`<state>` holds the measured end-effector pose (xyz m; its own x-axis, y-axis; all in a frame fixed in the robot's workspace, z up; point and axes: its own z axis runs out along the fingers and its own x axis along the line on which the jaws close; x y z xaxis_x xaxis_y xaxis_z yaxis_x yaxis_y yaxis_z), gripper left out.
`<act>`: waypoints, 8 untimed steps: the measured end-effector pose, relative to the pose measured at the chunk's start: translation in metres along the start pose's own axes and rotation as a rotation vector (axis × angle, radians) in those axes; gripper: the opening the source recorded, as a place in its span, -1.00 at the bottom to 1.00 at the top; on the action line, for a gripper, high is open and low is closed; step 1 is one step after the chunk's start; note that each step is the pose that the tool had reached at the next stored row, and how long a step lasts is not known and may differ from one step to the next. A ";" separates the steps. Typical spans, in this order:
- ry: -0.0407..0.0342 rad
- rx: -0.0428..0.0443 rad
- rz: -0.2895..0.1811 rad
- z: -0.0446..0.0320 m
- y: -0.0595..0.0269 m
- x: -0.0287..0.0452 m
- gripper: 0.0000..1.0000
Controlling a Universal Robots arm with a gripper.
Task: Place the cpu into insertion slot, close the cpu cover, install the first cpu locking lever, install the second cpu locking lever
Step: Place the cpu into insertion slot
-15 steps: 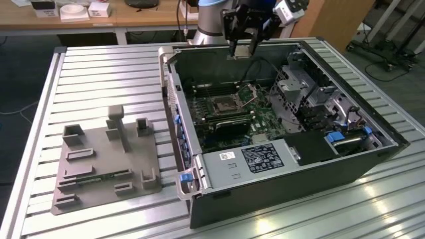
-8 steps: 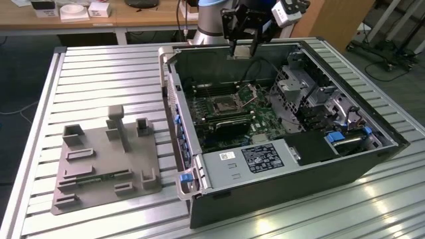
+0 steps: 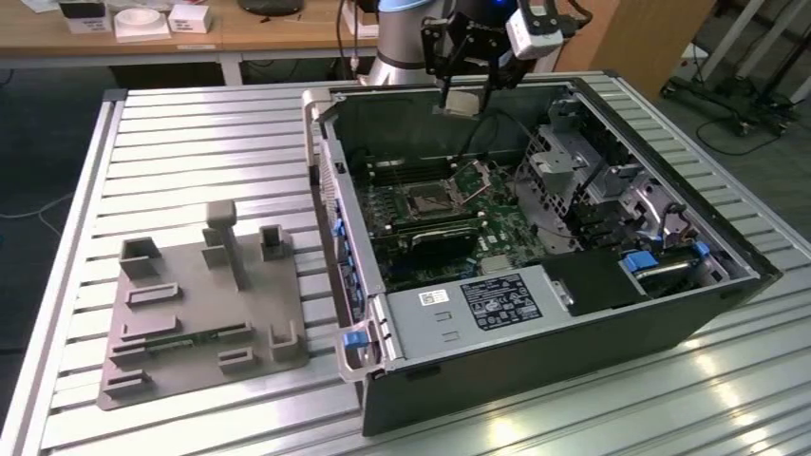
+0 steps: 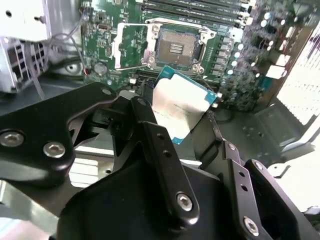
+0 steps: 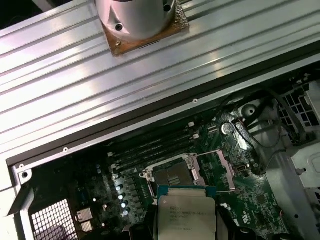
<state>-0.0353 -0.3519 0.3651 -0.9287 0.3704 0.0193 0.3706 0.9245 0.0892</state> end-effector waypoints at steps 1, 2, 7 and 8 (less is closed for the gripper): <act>-0.0016 -0.0004 0.018 0.0007 -0.0001 0.0000 0.08; -0.0032 -0.0008 0.036 0.0014 -0.0001 0.0000 0.08; -0.0083 -0.0020 0.093 0.0033 -0.0017 0.0037 0.08; -0.0087 -0.0021 0.098 0.0034 -0.0024 0.0054 0.08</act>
<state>-0.0412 -0.3518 0.3616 -0.8880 0.4595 0.0193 0.4593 0.8838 0.0894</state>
